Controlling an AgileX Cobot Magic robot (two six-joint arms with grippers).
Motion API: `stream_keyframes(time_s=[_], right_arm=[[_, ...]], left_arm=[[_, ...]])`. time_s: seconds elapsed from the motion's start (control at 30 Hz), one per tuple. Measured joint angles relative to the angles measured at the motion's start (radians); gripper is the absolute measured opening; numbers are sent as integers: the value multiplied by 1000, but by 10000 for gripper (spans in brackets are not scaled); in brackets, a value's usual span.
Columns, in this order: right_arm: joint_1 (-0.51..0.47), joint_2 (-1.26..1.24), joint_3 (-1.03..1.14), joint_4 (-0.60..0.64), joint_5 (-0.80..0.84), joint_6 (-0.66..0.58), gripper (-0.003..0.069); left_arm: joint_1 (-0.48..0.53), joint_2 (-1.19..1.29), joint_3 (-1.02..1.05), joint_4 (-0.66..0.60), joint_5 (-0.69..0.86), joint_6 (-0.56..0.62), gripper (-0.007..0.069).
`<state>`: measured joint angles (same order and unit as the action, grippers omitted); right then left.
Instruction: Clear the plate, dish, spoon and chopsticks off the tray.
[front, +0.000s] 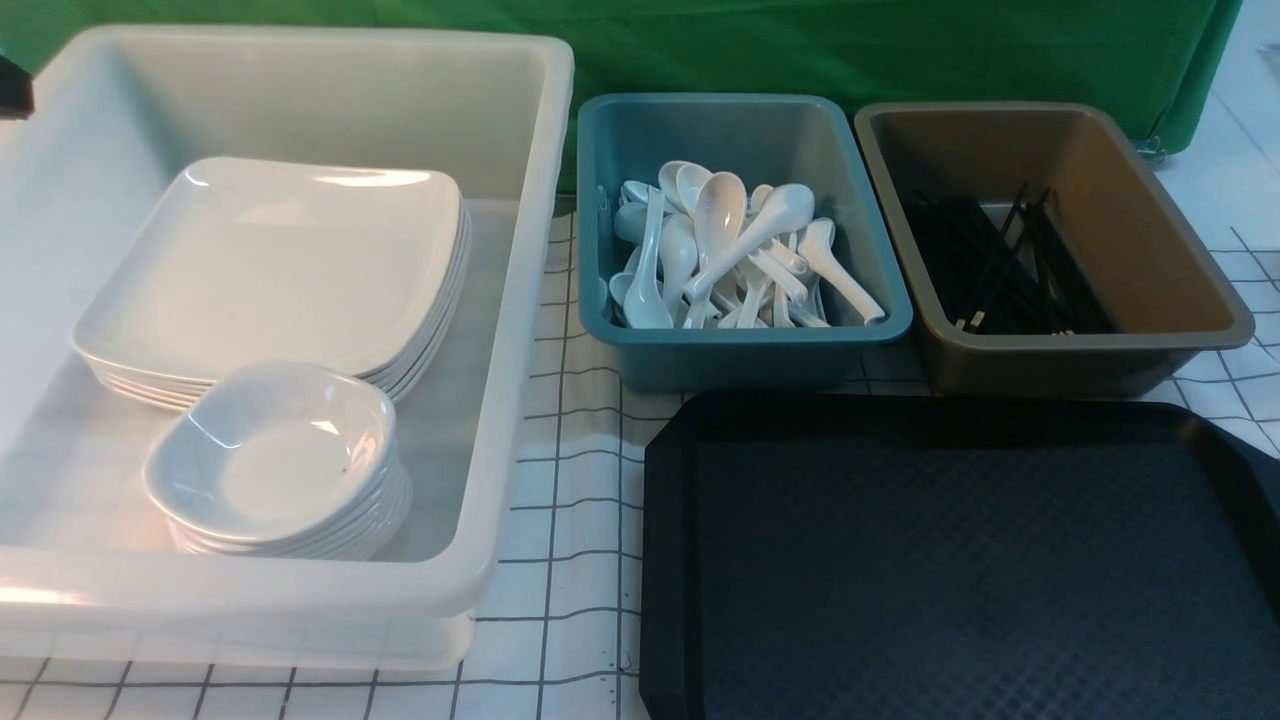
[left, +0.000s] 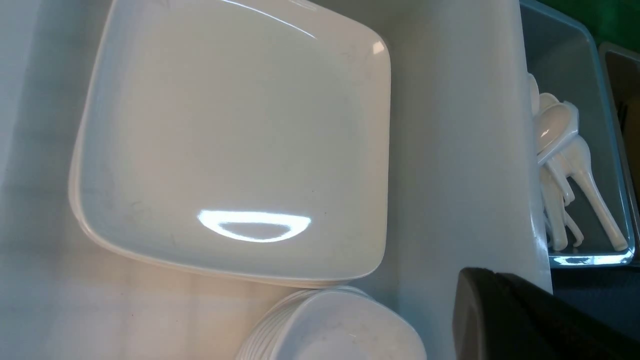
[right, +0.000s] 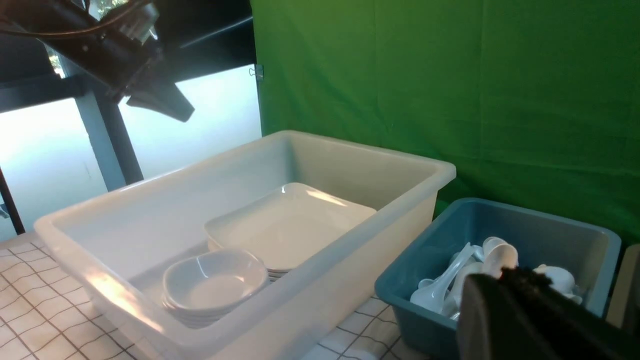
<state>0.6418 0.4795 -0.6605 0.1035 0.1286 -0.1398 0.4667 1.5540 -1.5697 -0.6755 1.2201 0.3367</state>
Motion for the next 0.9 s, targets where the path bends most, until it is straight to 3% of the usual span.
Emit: stream_keyframes(time_s=[0.23, 0.33, 0.5, 0.67, 0.9], right_arm=[[-35, -108, 151, -3, -8, 1, 99], [-99, -159, 230, -13, -6, 1, 104], [-329, -324, 437, -42, -1, 4, 114], [-491, -437, 580, -119, 4, 5, 123], [-568, -464, 654, -134, 8, 7, 134]], left_arm=[[0, -1, 0, 15, 0, 0, 4], [0, -1, 0, 19, 0, 0, 4], [0, -1, 0, 20, 0, 2, 4], [0, -1, 0, 19, 0, 4, 5], [-48, -1, 0, -2, 0, 4, 5]])
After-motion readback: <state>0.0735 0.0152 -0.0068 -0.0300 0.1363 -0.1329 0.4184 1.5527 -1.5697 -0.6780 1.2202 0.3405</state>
